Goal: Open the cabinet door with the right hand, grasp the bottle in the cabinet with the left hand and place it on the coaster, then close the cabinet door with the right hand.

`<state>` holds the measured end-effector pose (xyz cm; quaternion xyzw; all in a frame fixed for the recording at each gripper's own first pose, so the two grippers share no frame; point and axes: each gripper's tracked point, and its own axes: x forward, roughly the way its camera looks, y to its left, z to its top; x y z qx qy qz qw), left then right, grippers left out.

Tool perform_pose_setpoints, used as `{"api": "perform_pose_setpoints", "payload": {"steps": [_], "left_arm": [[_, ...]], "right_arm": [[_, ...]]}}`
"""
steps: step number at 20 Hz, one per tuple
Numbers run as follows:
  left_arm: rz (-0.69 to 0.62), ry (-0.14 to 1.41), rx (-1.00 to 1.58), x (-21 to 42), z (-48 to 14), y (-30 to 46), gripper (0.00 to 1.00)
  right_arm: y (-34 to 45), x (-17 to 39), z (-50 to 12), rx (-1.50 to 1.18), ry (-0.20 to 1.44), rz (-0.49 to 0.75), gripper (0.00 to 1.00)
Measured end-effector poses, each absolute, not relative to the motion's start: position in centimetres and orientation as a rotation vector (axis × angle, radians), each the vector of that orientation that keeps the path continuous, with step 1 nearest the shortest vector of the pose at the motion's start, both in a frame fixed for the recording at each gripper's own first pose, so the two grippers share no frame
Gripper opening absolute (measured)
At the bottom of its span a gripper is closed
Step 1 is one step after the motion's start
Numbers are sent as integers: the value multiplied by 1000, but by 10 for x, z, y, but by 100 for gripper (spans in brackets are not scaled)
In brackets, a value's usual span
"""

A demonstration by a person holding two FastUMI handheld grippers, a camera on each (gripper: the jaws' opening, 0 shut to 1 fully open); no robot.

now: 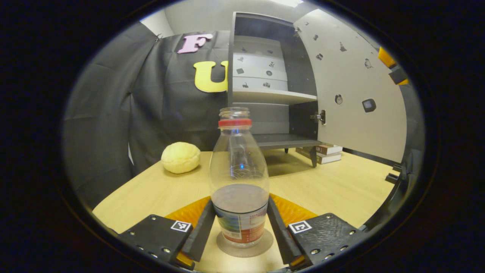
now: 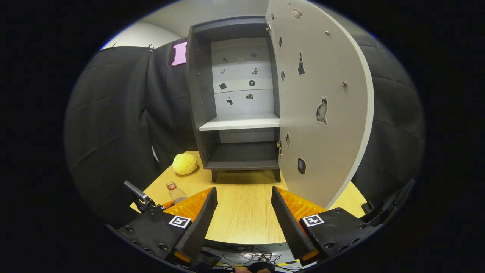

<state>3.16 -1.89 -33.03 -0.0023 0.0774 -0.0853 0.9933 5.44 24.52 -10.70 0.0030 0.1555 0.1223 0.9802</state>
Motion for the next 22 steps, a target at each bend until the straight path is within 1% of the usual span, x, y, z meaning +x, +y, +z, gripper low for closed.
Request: {"api": "perform_pose_setpoints", "payload": {"steps": [1,2,3,4,6,7,9,10,11,12,15,18,22], "left_arm": [[-183,167,-22,32,-334,-22,78],[-189,175,-35,29,-331,-23,80],[-190,178,-41,27,-333,-23,84],[-189,190,-41,26,-335,-22,87],[-181,210,-42,20,-336,-18,87],[-185,208,-52,18,-332,-18,89],[-195,204,-61,13,-323,-19,89],[-199,207,-58,10,-320,-20,87],[-194,208,-63,6,-316,-18,87],[-189,208,-71,2,-312,-17,89],[-171,225,-103,-16,-296,-8,89],[-174,168,-113,-33,-244,6,89],[-156,72,-135,-54,-166,29,89]], "right_arm": [[245,54,-106,4,311,247,92],[245,53,-106,5,310,244,92],[244,53,-105,8,309,241,92],[244,53,-104,13,307,239,92],[244,52,-102,19,300,234,92],[243,51,-100,21,295,232,92],[243,50,-97,25,284,229,92],[244,50,-96,27,279,230,92],[244,49,-94,27,272,230,92],[245,48,-93,26,266,230,92],[244,43,-86,29,247,227,91],[237,39,-71,40,212,211,91],[211,30,-50,42,174,154,91]]}}
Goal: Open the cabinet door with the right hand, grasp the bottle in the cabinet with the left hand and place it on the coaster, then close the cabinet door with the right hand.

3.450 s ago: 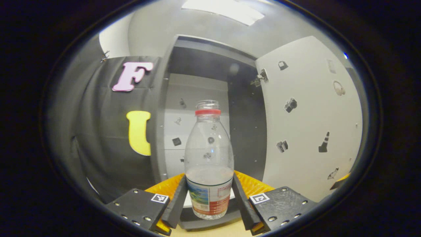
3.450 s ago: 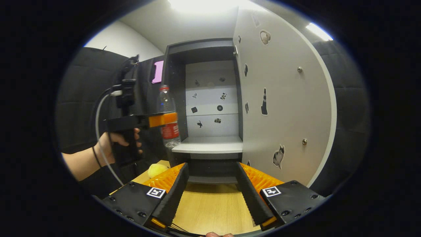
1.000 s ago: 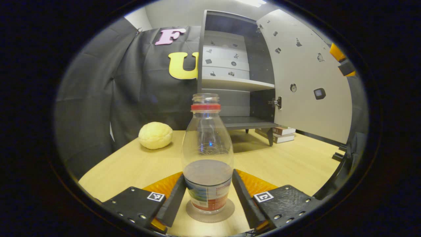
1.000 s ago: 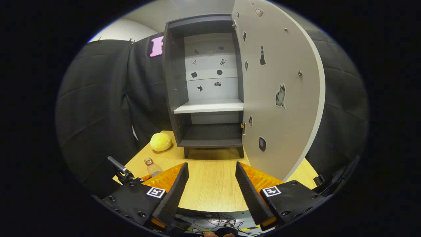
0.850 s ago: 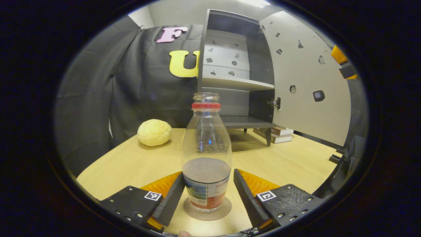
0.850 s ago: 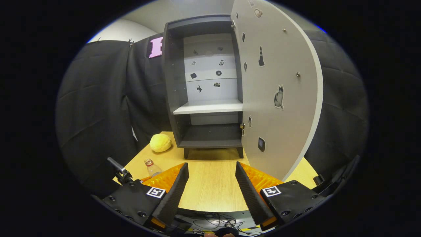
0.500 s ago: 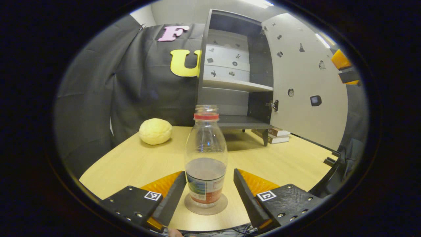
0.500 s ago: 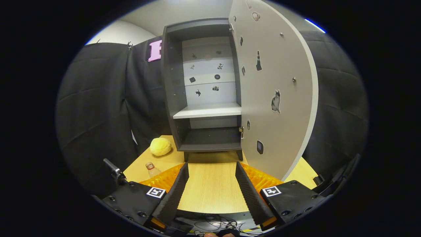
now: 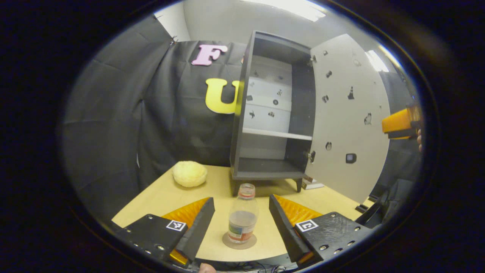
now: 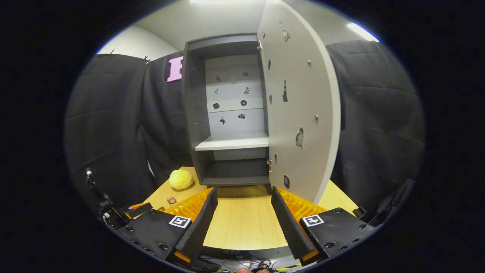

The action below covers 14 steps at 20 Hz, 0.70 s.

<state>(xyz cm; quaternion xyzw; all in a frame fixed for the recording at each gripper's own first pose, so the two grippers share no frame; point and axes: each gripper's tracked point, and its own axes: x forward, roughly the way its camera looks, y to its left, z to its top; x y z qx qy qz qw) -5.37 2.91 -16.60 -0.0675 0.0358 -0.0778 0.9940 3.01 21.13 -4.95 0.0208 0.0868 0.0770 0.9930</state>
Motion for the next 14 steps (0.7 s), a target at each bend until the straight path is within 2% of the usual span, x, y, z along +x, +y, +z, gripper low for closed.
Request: {"api": "perform_pose_setpoints", "payload": {"steps": [3,4,9,10,11,13,14], "left_arm": [[-125,3,-155,-56,-121,40,87],[-119,-6,-157,-57,-110,40,89],[-53,-21,-120,-63,-81,35,86],[-39,-14,-114,-65,-79,31,86],[-29,-8,-108,-69,-78,24,86],[-7,-4,-104,-67,-70,10,89],[6,3,-97,-68,-68,3,87]], "right_arm": [[186,24,-35,53,137,114,91],[178,21,-32,52,128,106,91],[121,13,3,27,50,82,91],[106,13,10,31,39,74,98],[93,11,16,40,34,68,84],[71,21,28,46,16,48,84],[57,24,34,45,2,31,91]]}}
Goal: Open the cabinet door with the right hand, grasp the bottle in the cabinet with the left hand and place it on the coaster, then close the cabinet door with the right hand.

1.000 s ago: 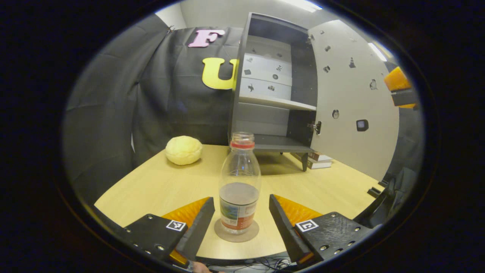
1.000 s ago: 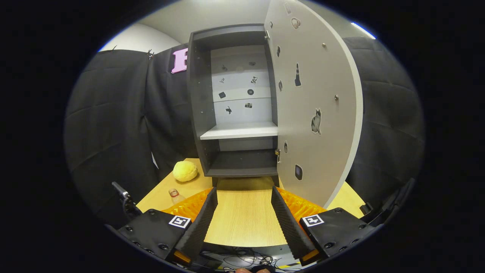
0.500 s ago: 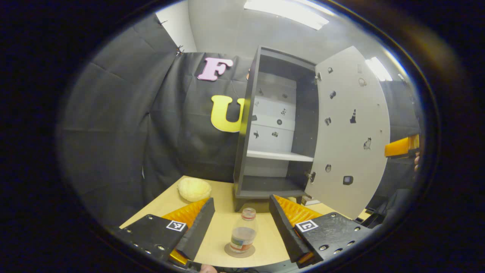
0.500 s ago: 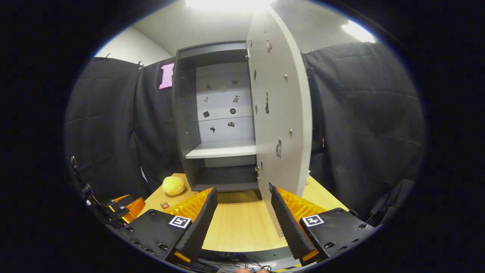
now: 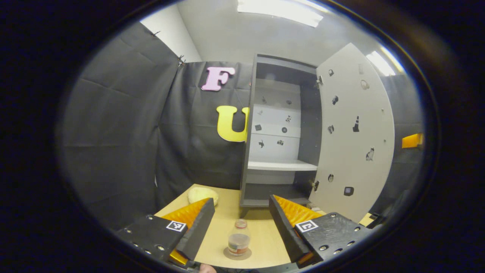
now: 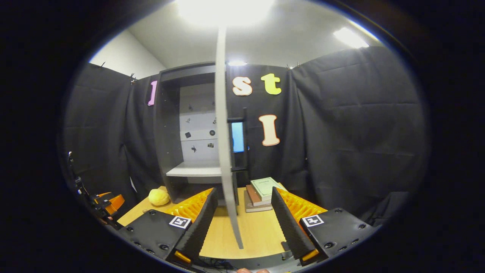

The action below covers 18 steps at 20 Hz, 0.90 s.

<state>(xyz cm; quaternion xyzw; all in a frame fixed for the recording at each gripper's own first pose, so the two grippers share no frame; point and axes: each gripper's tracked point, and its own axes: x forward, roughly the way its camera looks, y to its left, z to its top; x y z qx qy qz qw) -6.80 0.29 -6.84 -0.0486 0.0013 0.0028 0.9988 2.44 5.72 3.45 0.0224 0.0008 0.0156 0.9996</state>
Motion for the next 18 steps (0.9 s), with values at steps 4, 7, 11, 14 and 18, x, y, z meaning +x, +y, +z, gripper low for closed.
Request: {"api": "perform_pose_setpoints", "payload": {"steps": [4,7,11,14,18], "left_arm": [[59,9,-109,-78,-68,-21,87],[94,19,-68,-86,-74,-29,89],[166,22,-65,-103,-77,-25,87],[217,27,-81,-116,-79,-17,87],[263,28,-93,-120,-81,4,87]], "right_arm": [[10,49,61,41,-64,18,87],[-18,78,68,41,-80,4,91],[-23,112,86,81,-110,34,91],[0,128,86,49,-93,108,91],[26,127,76,-38,-68,159,84]]}}
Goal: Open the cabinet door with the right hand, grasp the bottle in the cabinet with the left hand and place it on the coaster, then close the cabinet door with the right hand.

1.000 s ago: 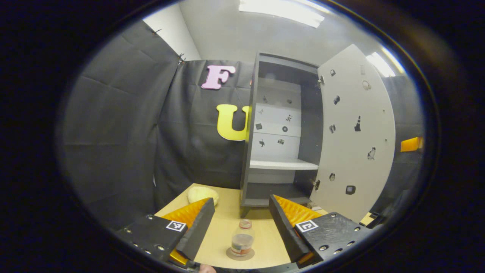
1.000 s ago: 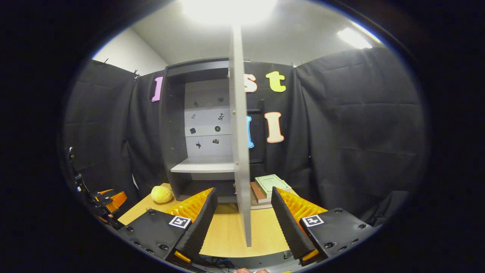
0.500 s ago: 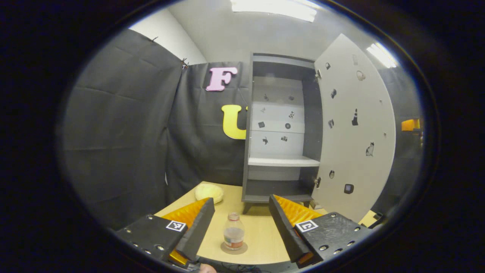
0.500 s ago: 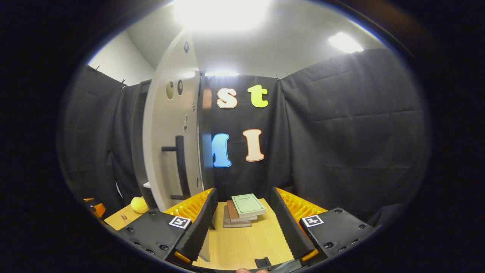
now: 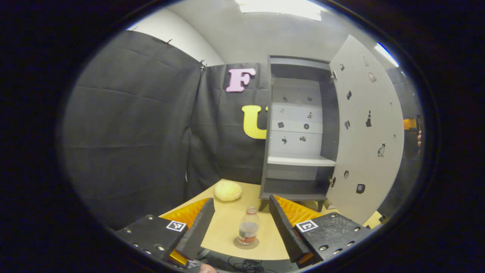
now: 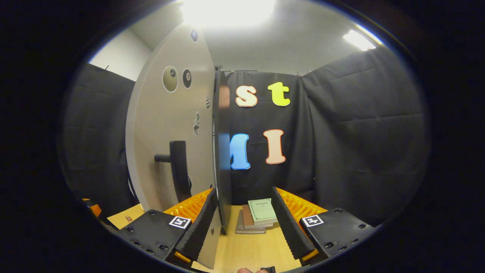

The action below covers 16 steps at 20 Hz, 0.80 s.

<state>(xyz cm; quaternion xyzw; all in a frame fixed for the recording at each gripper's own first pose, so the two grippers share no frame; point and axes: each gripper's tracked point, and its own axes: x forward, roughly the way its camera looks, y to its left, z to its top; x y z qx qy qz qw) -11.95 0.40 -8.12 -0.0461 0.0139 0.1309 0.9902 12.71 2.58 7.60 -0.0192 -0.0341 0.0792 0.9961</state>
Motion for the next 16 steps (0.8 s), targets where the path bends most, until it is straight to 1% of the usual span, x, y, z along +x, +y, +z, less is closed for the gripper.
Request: {"api": "perform_pose_setpoints", "payload": {"steps": [1,2,3,4,5,6,8,9,10,11,12,14,16], "left_arm": [[268,26,-97,-119,-81,10,87],[271,28,-101,-119,-83,16,87],[270,33,-100,-116,-84,21,87],[269,35,-95,-113,-85,27,87],[266,35,-92,-111,-84,32,87],[263,34,-91,-108,-84,36,87],[250,39,-103,-103,-86,45,87],[248,48,-106,-101,-89,49,87],[253,51,-103,-98,-91,56,87],[253,51,-97,-96,-91,62,89],[250,54,-91,-95,-93,66,87],[240,60,-83,-93,-95,75,87],[228,63,-80,-88,-98,83,89]], "right_arm": [[28,127,81,-56,-80,148,88],[30,127,82,-59,-88,137,83],[32,126,81,-59,-85,135,82],[39,124,79,-56,-78,138,86],[43,122,79,-46,-75,136,82],[48,120,79,-40,-73,130,82],[59,117,80,-39,-76,117,87],[66,115,79,-36,-76,114,82],[74,113,78,-32,-74,115,83],[82,112,78,-26,-73,118,82],[90,112,78,-22,-71,122,83],[105,110,76,-12,-62,127,83],[123,108,76,-6,-57,128,82]]}}
